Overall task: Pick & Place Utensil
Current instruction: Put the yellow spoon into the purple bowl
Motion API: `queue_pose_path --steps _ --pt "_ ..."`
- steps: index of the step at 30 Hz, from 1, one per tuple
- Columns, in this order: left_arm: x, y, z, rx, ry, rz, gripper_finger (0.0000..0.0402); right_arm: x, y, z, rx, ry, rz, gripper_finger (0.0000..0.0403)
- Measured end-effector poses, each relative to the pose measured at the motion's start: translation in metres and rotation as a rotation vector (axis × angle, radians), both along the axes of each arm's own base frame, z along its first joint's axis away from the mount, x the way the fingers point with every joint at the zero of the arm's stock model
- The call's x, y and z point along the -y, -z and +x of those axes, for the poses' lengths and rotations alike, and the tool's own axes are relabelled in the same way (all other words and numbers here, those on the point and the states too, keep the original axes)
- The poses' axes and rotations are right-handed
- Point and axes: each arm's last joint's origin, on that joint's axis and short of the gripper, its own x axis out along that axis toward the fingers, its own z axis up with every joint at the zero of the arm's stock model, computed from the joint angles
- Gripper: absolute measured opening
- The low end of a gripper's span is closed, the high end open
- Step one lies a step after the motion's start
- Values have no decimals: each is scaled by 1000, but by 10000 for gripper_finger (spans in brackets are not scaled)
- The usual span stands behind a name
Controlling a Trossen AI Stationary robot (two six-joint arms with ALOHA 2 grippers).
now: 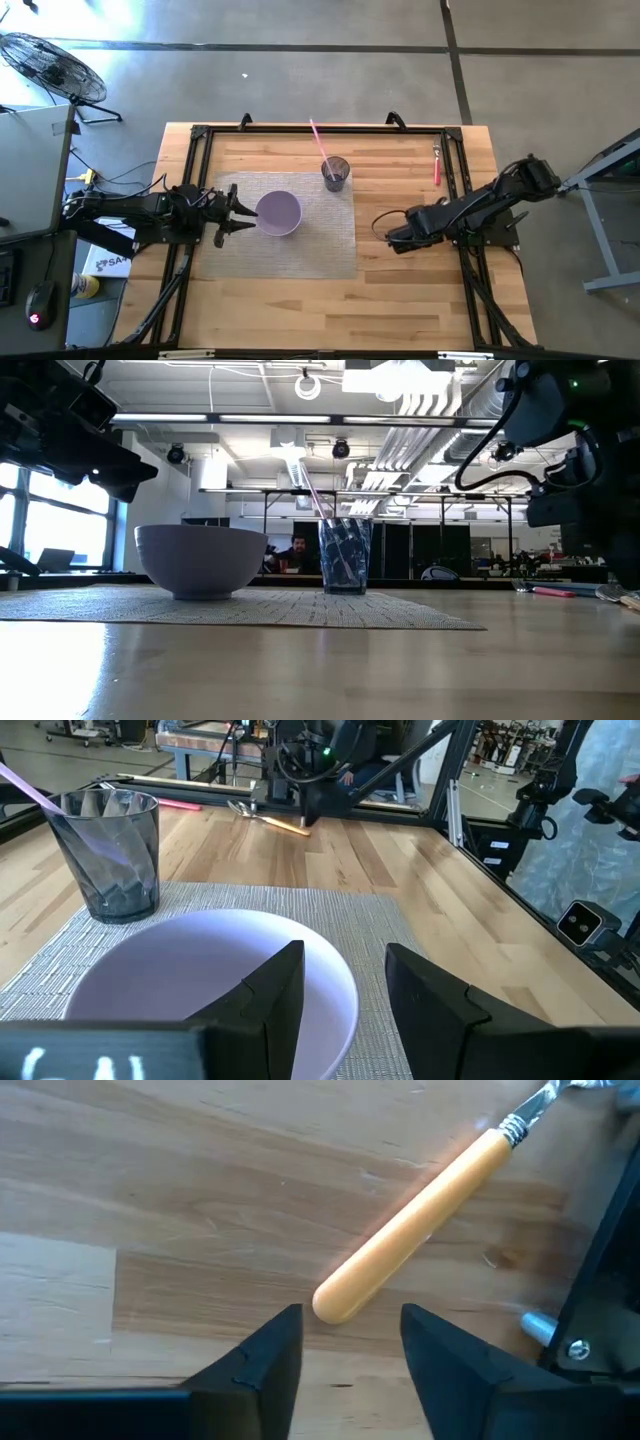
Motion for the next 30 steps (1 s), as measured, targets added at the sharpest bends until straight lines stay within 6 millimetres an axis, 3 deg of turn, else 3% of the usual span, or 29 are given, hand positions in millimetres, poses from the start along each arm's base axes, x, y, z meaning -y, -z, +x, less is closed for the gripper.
queue_pose_path --steps 7,12,17,30 --pt "0 0 0 0 0 0 140 0 1 -1 4 129 -25 230" --pt "0 0 0 0 0 0 140 2 18 -13 -11 210 -44 242" --pt "0 0 0 0 0 0 140 4 31 -19 32 231 -53 231" --pt "0 0 0 0 0 0 140 1 31 -14 83 174 -62 145"
